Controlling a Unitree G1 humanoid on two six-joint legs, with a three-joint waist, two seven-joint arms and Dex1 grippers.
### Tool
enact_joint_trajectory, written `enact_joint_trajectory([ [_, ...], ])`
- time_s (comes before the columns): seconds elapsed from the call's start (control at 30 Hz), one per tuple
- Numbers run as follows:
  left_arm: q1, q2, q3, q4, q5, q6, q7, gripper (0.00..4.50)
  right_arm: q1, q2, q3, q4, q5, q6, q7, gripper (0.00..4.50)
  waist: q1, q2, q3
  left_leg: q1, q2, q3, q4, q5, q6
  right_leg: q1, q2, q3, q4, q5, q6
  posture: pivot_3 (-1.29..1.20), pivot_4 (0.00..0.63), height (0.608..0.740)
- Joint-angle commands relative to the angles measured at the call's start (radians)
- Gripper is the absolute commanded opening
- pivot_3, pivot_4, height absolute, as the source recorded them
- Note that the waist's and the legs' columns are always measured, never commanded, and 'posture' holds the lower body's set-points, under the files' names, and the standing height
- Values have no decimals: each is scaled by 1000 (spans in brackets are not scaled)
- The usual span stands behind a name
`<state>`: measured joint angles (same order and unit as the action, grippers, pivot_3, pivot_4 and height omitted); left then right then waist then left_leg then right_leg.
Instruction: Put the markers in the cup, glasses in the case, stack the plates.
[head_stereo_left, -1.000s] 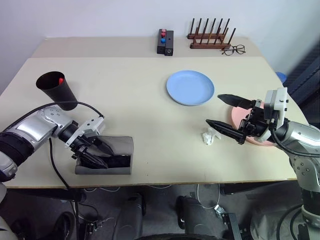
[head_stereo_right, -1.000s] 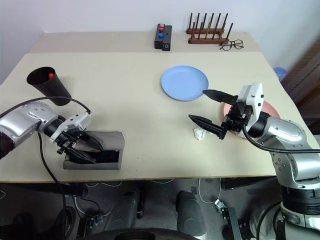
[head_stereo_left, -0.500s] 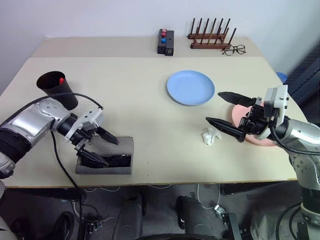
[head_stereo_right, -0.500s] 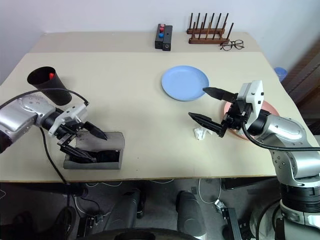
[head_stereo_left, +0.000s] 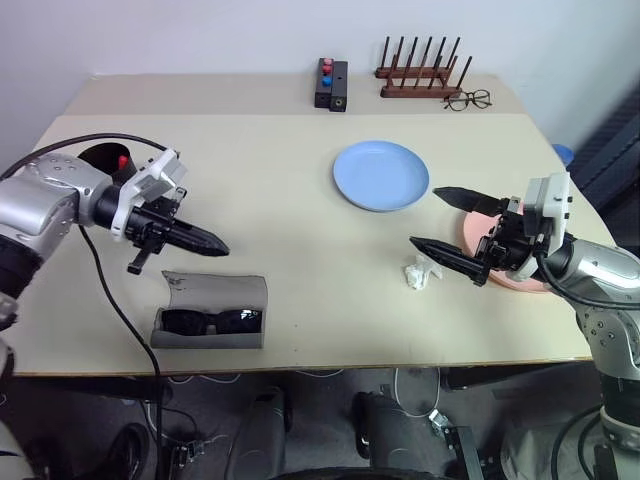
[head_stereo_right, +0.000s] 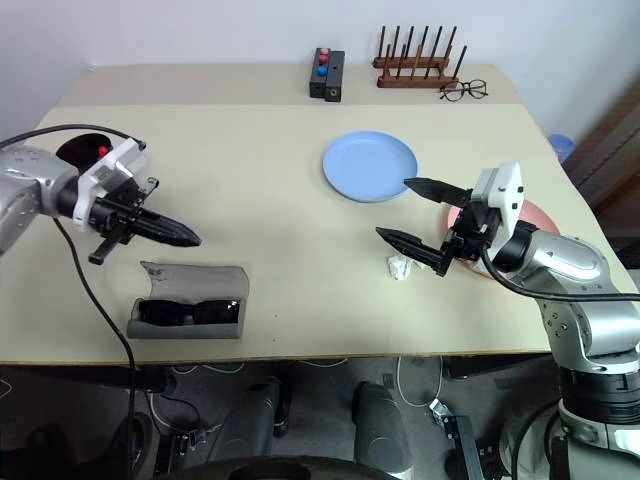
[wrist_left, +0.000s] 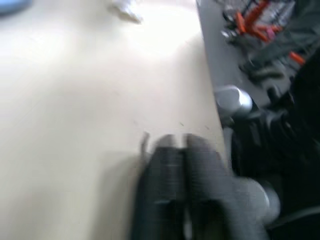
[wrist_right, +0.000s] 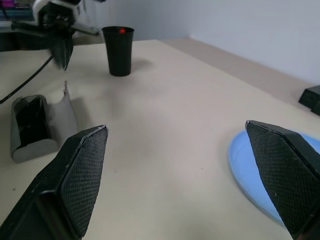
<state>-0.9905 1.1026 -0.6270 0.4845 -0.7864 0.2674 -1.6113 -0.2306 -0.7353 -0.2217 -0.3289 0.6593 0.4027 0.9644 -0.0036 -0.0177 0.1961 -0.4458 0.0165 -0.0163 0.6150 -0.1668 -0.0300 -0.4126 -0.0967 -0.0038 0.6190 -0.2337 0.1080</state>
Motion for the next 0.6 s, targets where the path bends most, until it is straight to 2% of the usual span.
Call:
enact_joint_trajectory([
  [0.03, -2, -65, 137, 98, 104, -57, 9, 30, 18, -15, 6, -44, 5, -20, 40, 4500, 1, 0, 0, 0, 0, 0, 0, 0, 0, 0, 0, 0, 0, 0, 0, 0, 150, 740],
  [0.33, 57, -179, 265, 243, 397, -217, 65, 30, 19, 17, 17, -139, 135, 27, 69, 4500, -6, 0, 0, 0, 0, 0, -1, 0, 0, -1, 0, 0, 1, 0, 0, 0, 150, 740],
  [0.5, 116, -192, 293, 199, 461, -180, 18, 30, 2, 20, 30, -124, 127, 26, 61, 4500, -5, 0, 0, 0, 0, 0, -1, 0, 0, -1, 0, 0, 1, 0, 0, 0, 150, 740],
  [0.6, 172, -160, 272, 126, 454, -172, -2, 30, -5, 20, 28, -118, 128, 27, 55, 4500, -5, 0, 0, 0, 0, 0, -1, 0, 0, 0, 0, 0, 0, 0, 0, 0, 150, 740],
])
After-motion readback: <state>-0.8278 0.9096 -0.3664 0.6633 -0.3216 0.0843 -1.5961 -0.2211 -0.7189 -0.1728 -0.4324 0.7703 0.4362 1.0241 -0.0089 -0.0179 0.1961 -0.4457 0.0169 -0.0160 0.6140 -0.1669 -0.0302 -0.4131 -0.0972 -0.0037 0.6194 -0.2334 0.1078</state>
